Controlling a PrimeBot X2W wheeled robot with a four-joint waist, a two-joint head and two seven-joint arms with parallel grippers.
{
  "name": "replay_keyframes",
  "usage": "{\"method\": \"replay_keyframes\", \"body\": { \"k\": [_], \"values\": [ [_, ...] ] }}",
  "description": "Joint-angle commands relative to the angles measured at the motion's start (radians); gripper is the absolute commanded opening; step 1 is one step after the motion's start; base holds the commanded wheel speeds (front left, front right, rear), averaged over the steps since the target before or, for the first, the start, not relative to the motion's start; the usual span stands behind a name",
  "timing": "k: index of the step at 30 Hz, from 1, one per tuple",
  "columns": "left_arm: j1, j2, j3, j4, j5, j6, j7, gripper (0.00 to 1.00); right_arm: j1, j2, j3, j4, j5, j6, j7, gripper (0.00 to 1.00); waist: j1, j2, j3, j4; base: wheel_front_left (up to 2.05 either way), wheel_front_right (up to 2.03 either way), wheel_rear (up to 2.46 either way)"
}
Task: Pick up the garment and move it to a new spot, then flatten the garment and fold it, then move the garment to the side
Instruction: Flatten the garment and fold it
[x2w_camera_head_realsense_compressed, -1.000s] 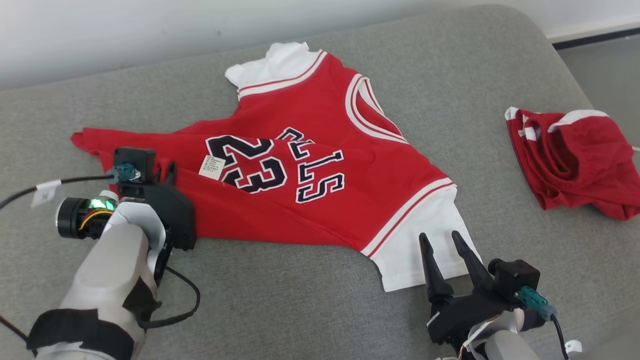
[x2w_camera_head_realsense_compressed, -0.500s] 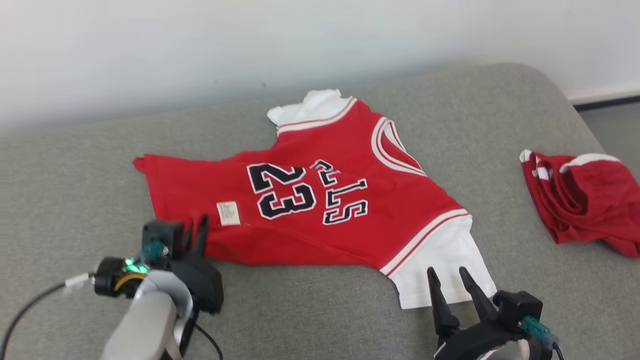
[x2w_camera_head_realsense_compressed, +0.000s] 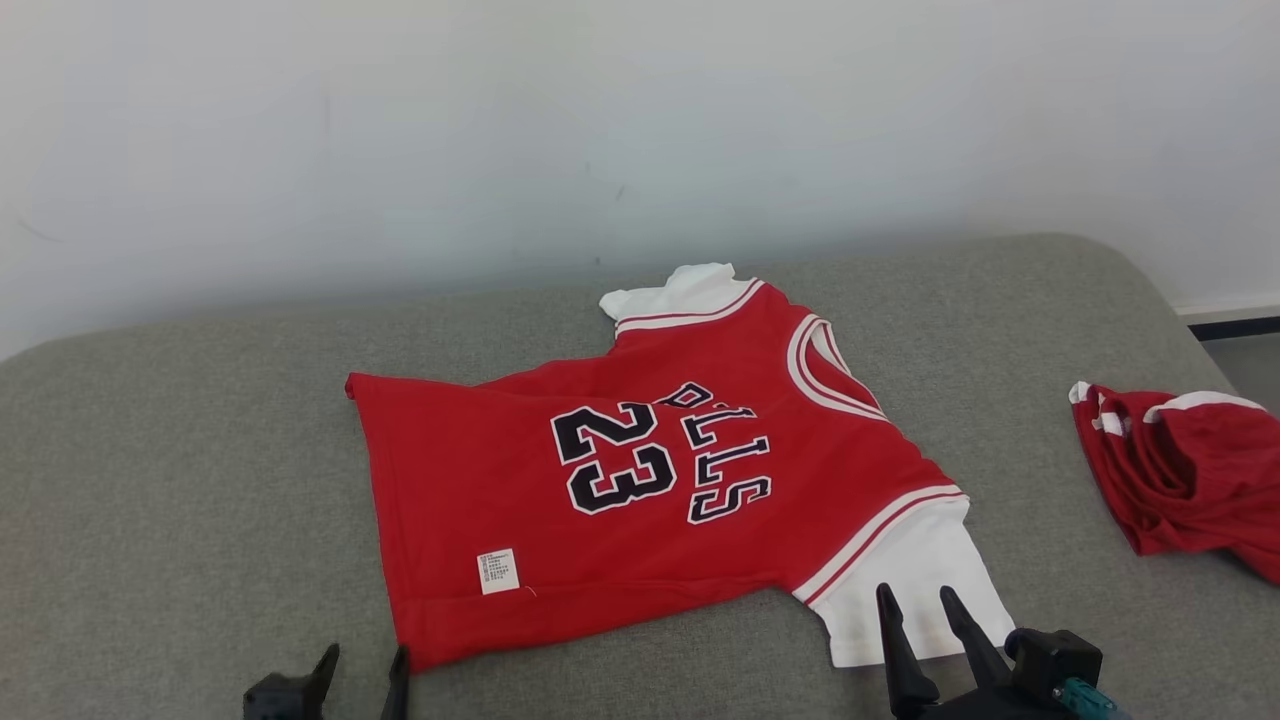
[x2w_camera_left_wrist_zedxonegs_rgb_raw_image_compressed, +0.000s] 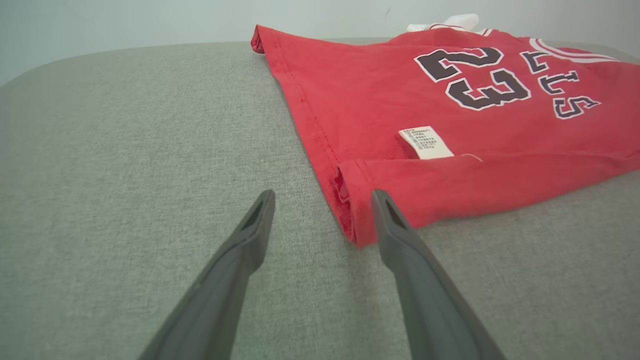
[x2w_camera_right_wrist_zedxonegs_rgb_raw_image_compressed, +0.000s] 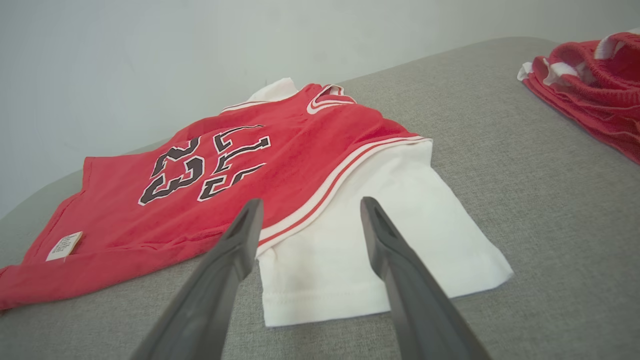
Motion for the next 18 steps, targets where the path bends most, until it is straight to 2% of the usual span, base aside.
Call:
{"method": "replay_keyframes", "body": {
  "k": [1, 7, 12, 18],
  "values": [
    [0.035, 0.002, 0.008, -0.006, -0.007, 0.008, -0.003, 1.0, 0.006, 0.0, -0.004, 0.001, -0.006, -0.003, -0.004, 1.0, 0.0002, 0.0001, -0.008, 0.003, 0.0, 0.0, 0.0],
    [0.122, -0.011, 0.078, -0.084, -0.031, 0.042, -0.003, 1.0, 0.01, 0.001, -0.014, -0.006, -0.014, -0.003, -0.004, 1.0, 0.0002, 0.0001, -0.017, -0.005, 0.0, 0.0, 0.0],
    [0.101, -0.036, 0.102, -0.116, -0.037, 0.025, -0.003, 1.0, 0.007, 0.0, -0.011, -0.008, -0.019, -0.003, -0.004, 1.0, 0.0002, 0.0001, -0.01, -0.016, 0.0, 0.0, 0.0],
    [0.022, -0.056, 0.08, -0.073, -0.041, 0.004, 0.01, 1.0, 0.0, 0.0, -0.003, -0.004, -0.016, -0.003, -0.004, 1.0, 0.0002, 0.0001, 0.009, -0.034, 0.0, 0.0, 0.0]
  ]
}}
